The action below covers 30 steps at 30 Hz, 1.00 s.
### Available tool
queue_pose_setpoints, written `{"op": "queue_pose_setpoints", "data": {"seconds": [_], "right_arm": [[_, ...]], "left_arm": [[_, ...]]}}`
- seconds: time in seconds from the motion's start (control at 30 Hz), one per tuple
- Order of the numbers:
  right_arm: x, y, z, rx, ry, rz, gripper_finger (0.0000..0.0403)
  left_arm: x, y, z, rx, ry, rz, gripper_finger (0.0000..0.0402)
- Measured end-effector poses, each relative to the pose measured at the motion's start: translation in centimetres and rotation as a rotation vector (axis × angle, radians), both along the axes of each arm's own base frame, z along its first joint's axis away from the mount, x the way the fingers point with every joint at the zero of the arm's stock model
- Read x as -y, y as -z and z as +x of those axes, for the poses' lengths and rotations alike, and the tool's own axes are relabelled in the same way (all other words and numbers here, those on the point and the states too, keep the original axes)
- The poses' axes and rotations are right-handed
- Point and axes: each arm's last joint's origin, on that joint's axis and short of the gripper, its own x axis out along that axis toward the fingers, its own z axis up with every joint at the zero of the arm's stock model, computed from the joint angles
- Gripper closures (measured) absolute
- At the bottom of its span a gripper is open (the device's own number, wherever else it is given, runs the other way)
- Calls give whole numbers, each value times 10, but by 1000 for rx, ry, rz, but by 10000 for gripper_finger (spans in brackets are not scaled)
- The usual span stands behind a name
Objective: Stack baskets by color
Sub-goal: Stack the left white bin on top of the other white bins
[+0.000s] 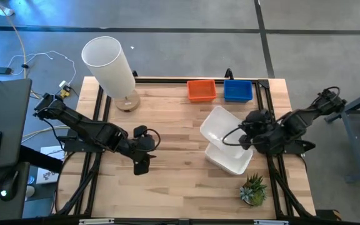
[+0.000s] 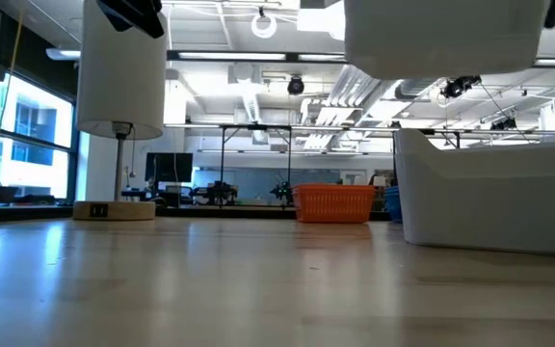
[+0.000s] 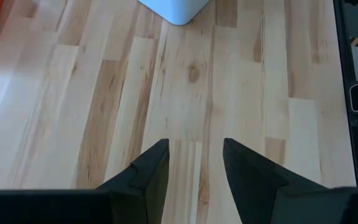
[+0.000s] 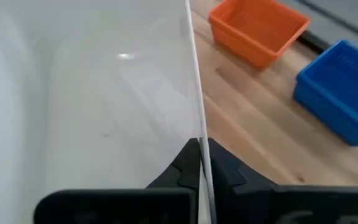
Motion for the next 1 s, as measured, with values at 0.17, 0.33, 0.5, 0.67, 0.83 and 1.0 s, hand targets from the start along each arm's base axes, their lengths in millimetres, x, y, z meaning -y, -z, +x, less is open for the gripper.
{"op": "queue_pose_setpoints", "data": {"seconds": [0.17,0.33,0.5,0.67,0.83,1.0], "right_arm": [[3,22,-14,26,-37,96,403],[5,46,-21,-43,-29,153,403],[2,66,-20,-89,-35,200,403],[1,77,-19,-101,-45,215,403],[1,78,-20,-125,-76,218,403],[0,71,-22,-122,-113,212,403]], "left_arm": [[0,0,0,0,0,0,264],[0,0,0,2,-1,1,264],[0,0,0,3,-2,1,264],[0,0,0,3,-2,1,264],[0,0,0,3,-2,1,264],[0,0,0,4,-3,1,264]]}}
